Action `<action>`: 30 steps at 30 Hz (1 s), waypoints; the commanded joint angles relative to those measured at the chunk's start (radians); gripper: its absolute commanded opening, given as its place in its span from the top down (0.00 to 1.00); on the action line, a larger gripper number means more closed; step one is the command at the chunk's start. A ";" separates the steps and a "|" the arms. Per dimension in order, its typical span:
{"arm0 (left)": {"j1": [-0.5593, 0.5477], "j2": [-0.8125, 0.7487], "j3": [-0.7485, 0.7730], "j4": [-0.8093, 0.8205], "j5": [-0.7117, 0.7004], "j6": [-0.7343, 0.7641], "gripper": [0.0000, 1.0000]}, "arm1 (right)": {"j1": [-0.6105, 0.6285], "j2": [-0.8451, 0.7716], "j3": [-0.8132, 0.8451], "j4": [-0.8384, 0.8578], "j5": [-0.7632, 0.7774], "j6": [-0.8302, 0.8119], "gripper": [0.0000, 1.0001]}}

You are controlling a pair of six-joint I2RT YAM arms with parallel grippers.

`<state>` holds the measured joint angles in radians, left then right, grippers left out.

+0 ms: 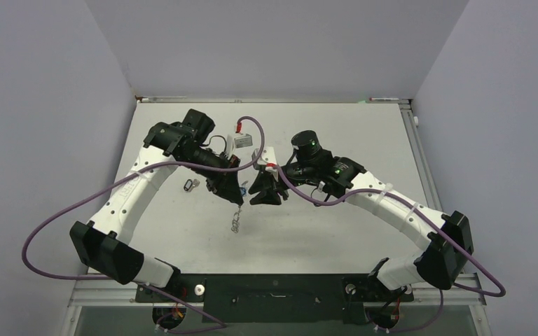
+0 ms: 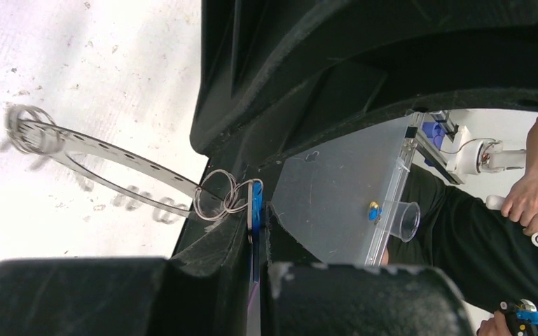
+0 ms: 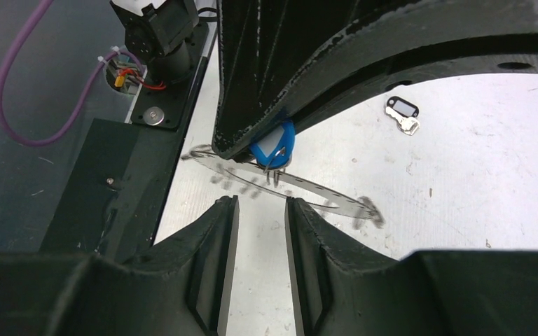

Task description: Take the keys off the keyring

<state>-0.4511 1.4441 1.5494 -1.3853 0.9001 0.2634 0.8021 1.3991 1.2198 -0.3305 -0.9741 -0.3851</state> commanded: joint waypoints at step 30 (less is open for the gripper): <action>0.071 -0.024 -0.020 0.060 0.040 -0.043 1.00 | 0.027 0.012 0.045 0.117 0.056 0.072 0.95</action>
<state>-0.4011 1.4441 1.5345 -1.3617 0.9211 0.2207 0.8272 1.4208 1.2213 -0.2562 -0.9173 -0.3168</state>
